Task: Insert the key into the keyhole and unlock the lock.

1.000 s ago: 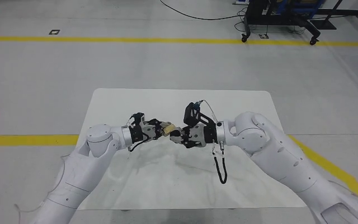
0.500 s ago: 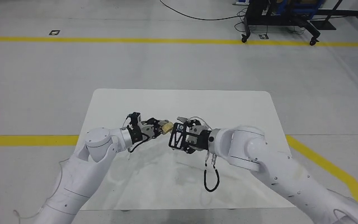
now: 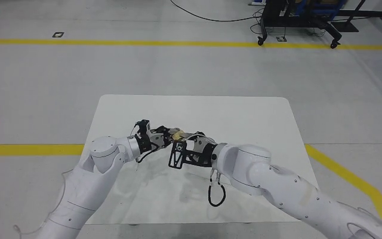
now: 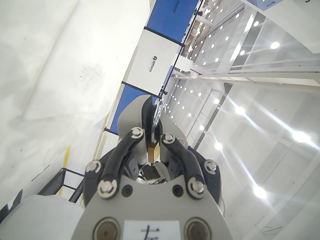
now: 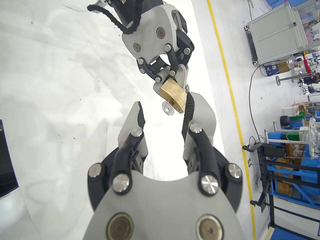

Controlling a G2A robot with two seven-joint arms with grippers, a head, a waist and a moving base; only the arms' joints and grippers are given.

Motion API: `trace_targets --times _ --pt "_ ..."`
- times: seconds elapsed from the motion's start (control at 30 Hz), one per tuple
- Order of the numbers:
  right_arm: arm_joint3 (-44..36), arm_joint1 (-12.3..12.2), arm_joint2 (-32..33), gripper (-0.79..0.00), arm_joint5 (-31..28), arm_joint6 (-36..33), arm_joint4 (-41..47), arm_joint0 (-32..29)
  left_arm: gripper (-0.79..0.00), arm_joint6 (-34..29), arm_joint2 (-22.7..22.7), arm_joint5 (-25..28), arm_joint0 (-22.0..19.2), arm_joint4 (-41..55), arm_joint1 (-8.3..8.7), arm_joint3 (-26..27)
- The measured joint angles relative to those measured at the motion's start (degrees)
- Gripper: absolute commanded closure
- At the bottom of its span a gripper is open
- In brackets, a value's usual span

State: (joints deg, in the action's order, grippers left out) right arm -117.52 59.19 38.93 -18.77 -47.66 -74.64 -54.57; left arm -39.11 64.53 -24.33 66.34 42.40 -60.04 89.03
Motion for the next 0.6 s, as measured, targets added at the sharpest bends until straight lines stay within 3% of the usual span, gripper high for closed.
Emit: trace_targets --times 0.4,0.5,0.53,0.6 --pt "0.79 1.03 0.95 -0.296 -0.40 0.06 -1.00 -0.43 0.000 -0.74 0.30 -0.15 0.07 -0.47 -0.08 -0.01" --pt "1.30 1.36 0.82 -0.203 -0.37 0.08 -1.17 -0.56 0.000 -0.83 0.32 -0.05 0.08 -0.60 -0.12 -0.03" --pt "1.46 1.45 0.84 -0.111 -0.30 0.07 -1.19 -0.60 0.000 -0.87 0.32 -0.02 0.09 -0.63 -0.14 -0.03" --pt "1.73 1.66 0.99 0.000 0.01 -0.04 -1.13 -0.73 0.000 -0.99 0.33 0.02 0.10 -0.62 -0.17 -0.06"
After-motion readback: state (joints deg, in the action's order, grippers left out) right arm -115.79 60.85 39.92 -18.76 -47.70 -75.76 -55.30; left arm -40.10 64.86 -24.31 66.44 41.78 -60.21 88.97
